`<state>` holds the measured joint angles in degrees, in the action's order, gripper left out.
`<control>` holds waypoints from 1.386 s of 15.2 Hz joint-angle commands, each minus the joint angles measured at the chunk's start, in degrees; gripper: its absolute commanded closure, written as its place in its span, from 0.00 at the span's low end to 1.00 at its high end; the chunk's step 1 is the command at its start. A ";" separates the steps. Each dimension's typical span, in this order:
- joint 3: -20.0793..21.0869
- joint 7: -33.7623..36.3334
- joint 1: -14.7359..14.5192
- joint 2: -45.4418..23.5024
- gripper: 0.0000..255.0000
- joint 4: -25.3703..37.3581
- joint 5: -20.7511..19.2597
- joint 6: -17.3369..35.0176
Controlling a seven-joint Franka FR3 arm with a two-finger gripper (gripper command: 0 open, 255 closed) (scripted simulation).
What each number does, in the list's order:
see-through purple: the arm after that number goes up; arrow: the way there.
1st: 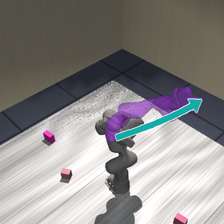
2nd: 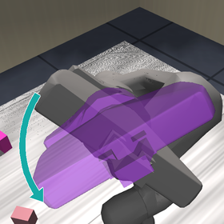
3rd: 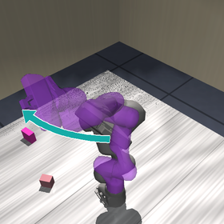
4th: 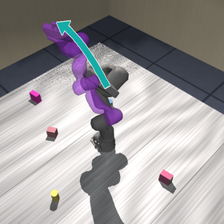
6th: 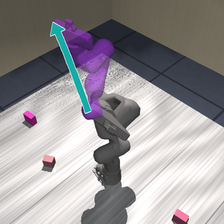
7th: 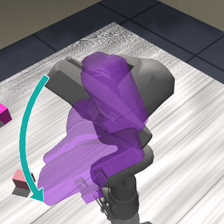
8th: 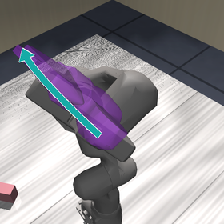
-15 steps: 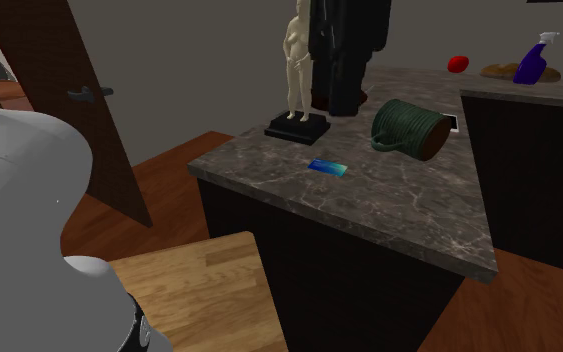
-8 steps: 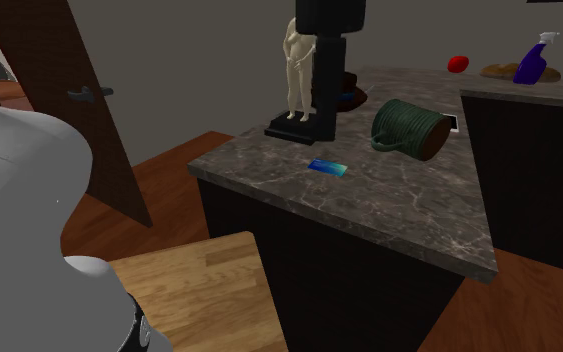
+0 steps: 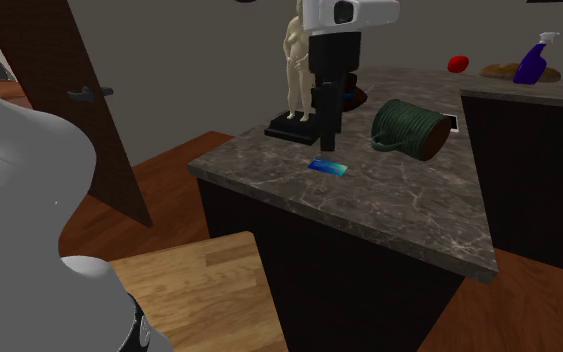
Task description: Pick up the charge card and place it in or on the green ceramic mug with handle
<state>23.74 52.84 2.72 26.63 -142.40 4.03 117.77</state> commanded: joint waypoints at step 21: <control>10.54 28.72 5.86 -25.92 0.00 7.80 -15.30 16.47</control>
<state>34.28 81.55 8.58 0.72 -134.58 -11.26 134.22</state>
